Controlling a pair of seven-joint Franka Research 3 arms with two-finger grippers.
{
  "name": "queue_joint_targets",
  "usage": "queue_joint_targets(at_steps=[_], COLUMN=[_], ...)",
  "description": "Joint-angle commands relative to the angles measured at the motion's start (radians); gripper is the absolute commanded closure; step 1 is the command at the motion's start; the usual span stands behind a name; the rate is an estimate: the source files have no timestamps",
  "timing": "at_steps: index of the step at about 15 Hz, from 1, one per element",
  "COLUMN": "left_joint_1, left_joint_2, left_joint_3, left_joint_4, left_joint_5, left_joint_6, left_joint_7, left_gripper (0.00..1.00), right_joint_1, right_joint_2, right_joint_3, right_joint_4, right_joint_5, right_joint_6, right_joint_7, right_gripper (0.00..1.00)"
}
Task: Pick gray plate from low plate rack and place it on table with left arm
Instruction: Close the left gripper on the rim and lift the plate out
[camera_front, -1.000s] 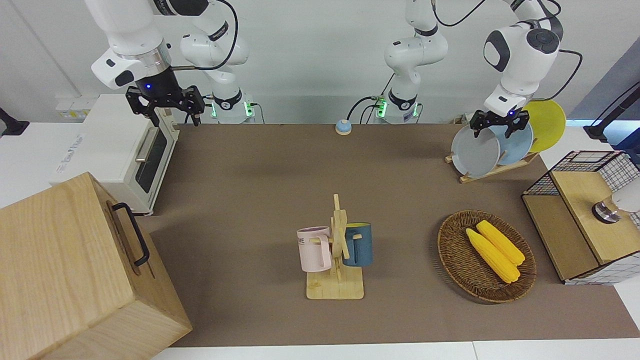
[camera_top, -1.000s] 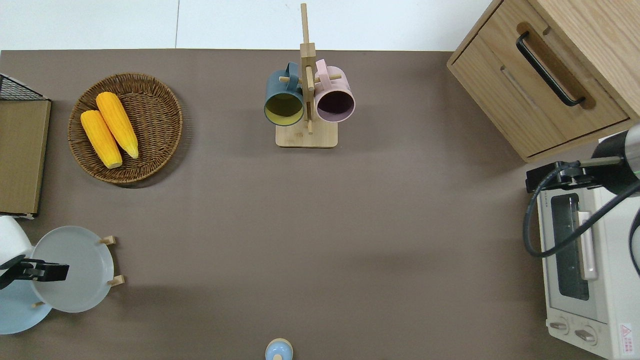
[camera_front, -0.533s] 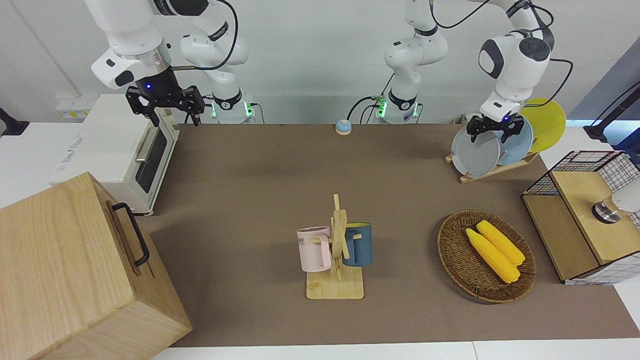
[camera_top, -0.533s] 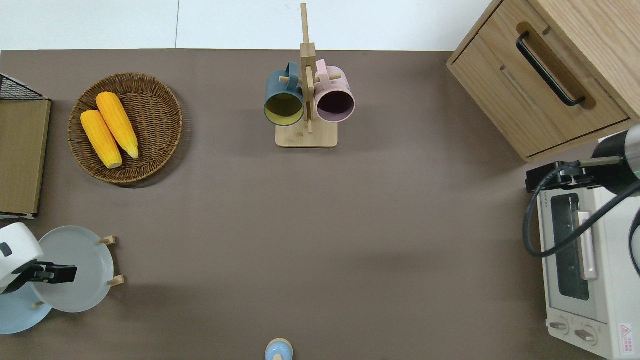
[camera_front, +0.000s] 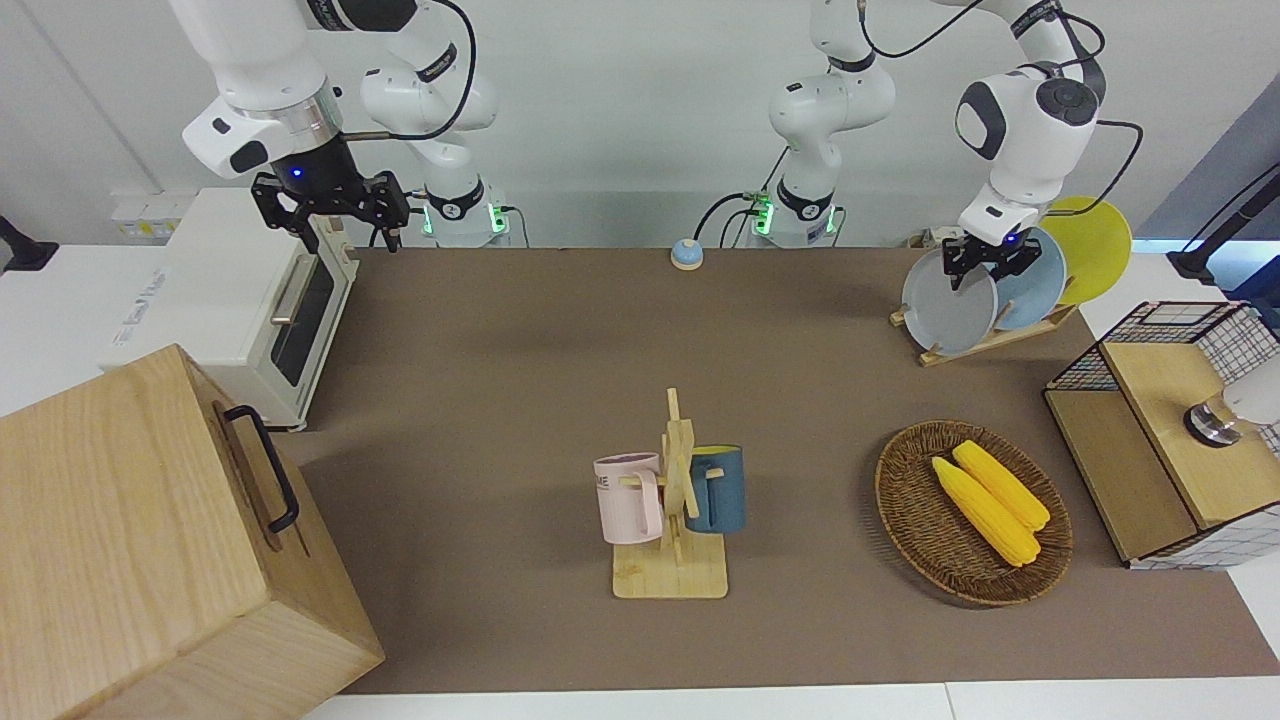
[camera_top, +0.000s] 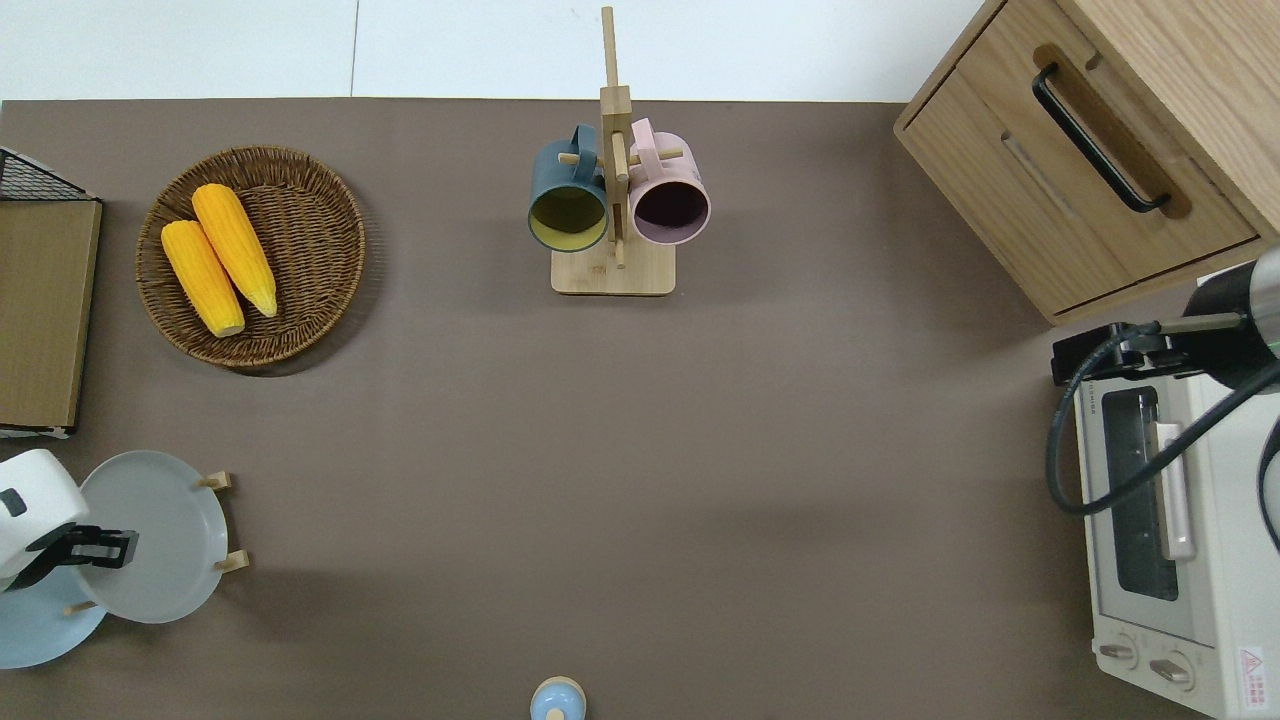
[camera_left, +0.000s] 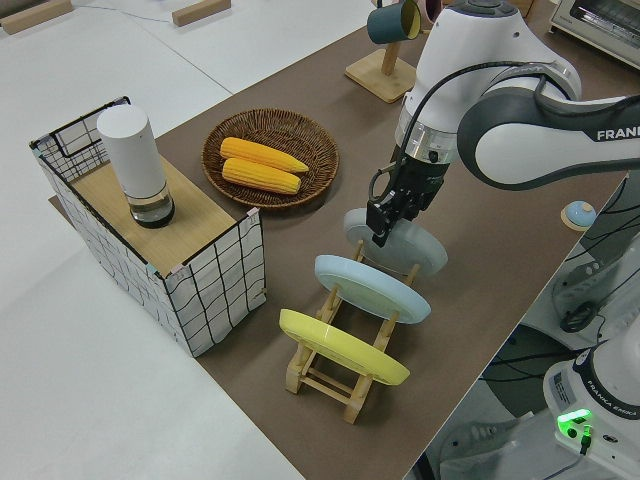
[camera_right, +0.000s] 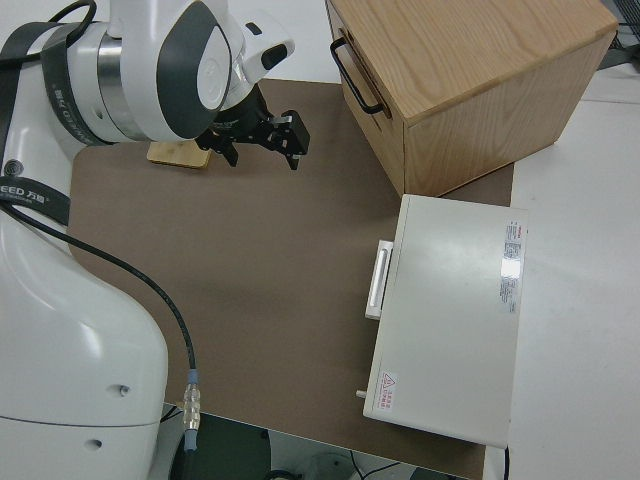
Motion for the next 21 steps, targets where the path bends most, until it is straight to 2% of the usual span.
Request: queue_joint_targets(at_steps=[1, 3, 8, 16, 21], left_joint_1=[0.003, 0.003, 0.003, -0.014, -0.016], left_joint_2=[-0.032, -0.034, -0.039, -0.037, -0.037], left_joint_3=[0.0, 0.0, 0.0, -0.019, -0.088], left_joint_4=[-0.032, -0.031, -0.006, 0.153, 0.322], left_joint_5=[0.016, 0.016, 0.016, 0.017, 0.017], left_joint_6=[0.023, 0.018, -0.01, -0.195, -0.41], left_joint_7=[0.011, 0.011, 0.011, 0.004, -0.03], left_gripper=[0.84, 1.0, 1.0, 1.0, 1.0], right_joint_1=[0.007, 0.007, 0.007, 0.007, 0.007], right_joint_2=[0.0, 0.0, 0.002, 0.0, 0.0], right_joint_3=[-0.006, -0.006, -0.006, -0.006, -0.006], right_joint_4=[0.006, 0.006, 0.006, 0.006, 0.006], right_joint_5=[0.003, 0.003, 0.003, 0.003, 0.003], right_joint_6=[-0.001, -0.001, -0.001, -0.001, -0.002], right_joint_7=[0.004, 0.004, 0.004, 0.004, 0.004], right_gripper=[0.017, 0.017, 0.017, 0.017, 0.017])
